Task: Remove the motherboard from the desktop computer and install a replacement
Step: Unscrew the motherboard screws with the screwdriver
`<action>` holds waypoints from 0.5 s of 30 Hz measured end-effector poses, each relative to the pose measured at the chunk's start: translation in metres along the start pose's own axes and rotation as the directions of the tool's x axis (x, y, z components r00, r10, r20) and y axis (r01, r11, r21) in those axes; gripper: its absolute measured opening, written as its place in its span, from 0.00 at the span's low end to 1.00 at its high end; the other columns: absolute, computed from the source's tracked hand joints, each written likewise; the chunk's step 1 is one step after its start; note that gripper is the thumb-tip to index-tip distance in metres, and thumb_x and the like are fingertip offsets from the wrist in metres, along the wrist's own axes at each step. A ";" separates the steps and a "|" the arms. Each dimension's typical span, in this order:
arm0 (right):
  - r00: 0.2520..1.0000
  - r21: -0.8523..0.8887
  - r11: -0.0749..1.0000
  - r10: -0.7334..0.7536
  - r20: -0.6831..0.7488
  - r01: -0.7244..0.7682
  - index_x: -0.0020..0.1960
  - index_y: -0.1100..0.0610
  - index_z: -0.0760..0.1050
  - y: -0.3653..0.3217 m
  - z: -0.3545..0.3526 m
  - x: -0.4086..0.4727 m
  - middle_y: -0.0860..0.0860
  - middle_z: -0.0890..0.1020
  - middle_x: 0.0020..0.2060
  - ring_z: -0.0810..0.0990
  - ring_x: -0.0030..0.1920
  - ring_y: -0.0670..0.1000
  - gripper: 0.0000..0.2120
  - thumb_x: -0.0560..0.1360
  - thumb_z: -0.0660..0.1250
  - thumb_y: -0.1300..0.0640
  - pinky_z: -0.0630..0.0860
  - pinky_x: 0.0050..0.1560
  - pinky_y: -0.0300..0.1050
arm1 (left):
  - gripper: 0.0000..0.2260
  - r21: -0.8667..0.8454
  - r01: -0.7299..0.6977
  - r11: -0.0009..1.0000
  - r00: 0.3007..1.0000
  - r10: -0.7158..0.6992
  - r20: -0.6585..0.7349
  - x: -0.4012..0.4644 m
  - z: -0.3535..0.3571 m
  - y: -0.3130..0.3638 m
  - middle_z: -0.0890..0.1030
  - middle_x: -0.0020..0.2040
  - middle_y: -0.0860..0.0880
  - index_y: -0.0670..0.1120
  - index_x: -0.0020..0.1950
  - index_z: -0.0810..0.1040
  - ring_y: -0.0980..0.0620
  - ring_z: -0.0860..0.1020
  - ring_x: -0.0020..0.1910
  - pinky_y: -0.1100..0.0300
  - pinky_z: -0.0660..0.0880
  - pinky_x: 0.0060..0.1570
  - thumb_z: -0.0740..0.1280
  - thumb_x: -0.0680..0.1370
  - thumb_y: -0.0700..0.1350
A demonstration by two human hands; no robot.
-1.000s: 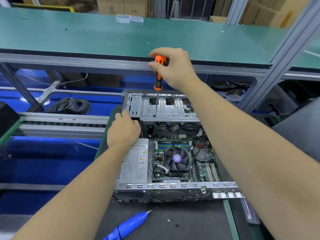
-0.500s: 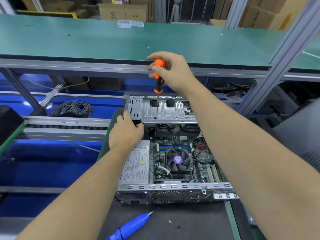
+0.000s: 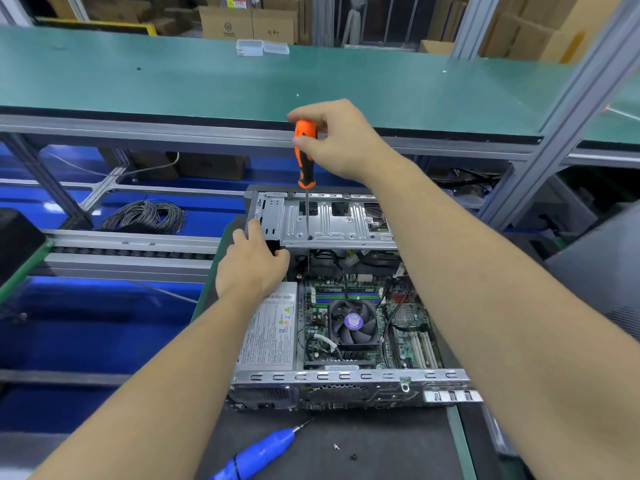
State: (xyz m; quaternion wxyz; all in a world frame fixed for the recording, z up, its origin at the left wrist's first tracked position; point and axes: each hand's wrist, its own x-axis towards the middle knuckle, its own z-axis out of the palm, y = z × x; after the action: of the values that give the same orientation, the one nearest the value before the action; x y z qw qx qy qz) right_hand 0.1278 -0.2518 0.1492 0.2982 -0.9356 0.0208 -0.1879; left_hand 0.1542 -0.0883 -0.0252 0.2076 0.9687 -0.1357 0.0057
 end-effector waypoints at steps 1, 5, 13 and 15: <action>0.999 -0.101 0.995 0.023 -0.042 -0.027 0.55 0.59 0.82 -0.002 0.000 0.002 0.55 0.84 0.48 0.80 0.50 0.54 0.14 0.76 0.71 0.51 0.76 0.55 0.49 | 0.28 0.002 0.000 1.000 1.000 0.000 -0.002 0.000 0.000 0.000 0.70 0.62 0.43 0.48 0.74 0.58 0.40 0.73 0.50 0.48 0.70 0.42 0.59 0.77 0.57; 0.997 -0.381 0.924 0.014 -0.074 -0.041 0.47 0.59 0.79 -0.013 0.003 0.005 0.54 0.80 0.43 0.75 0.44 0.56 0.11 0.79 0.66 0.51 0.73 0.45 0.46 | 0.29 0.002 -0.003 1.000 1.000 0.003 -0.004 0.000 0.001 -0.001 0.70 0.63 0.43 0.48 0.74 0.57 0.40 0.74 0.51 0.49 0.71 0.42 0.59 0.76 0.57; 0.979 -0.491 0.868 0.156 0.128 -0.074 0.59 0.59 0.72 -0.017 0.001 0.006 0.57 0.72 0.49 0.71 0.47 0.60 0.17 0.82 0.59 0.45 0.69 0.46 0.49 | 0.28 -0.007 -0.001 1.000 1.000 0.001 0.001 0.000 0.000 0.000 0.70 0.62 0.44 0.49 0.73 0.58 0.39 0.75 0.51 0.46 0.74 0.44 0.59 0.76 0.57; 0.987 -0.484 0.875 0.079 0.143 0.000 0.62 0.59 0.71 -0.022 0.007 0.003 0.57 0.75 0.53 0.76 0.50 0.61 0.12 0.82 0.60 0.54 0.71 0.47 0.50 | 0.28 -0.008 0.002 1.000 1.000 -0.002 0.005 -0.001 -0.001 0.000 0.69 0.62 0.44 0.49 0.74 0.58 0.39 0.75 0.51 0.46 0.74 0.45 0.59 0.76 0.57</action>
State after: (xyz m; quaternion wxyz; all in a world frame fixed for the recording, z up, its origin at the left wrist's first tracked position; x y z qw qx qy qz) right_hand 0.1314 -0.2302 0.1576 0.0601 -0.9916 0.0622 -0.0957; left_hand 0.1533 -0.0879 -0.0244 0.2112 0.9680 -0.1354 0.0023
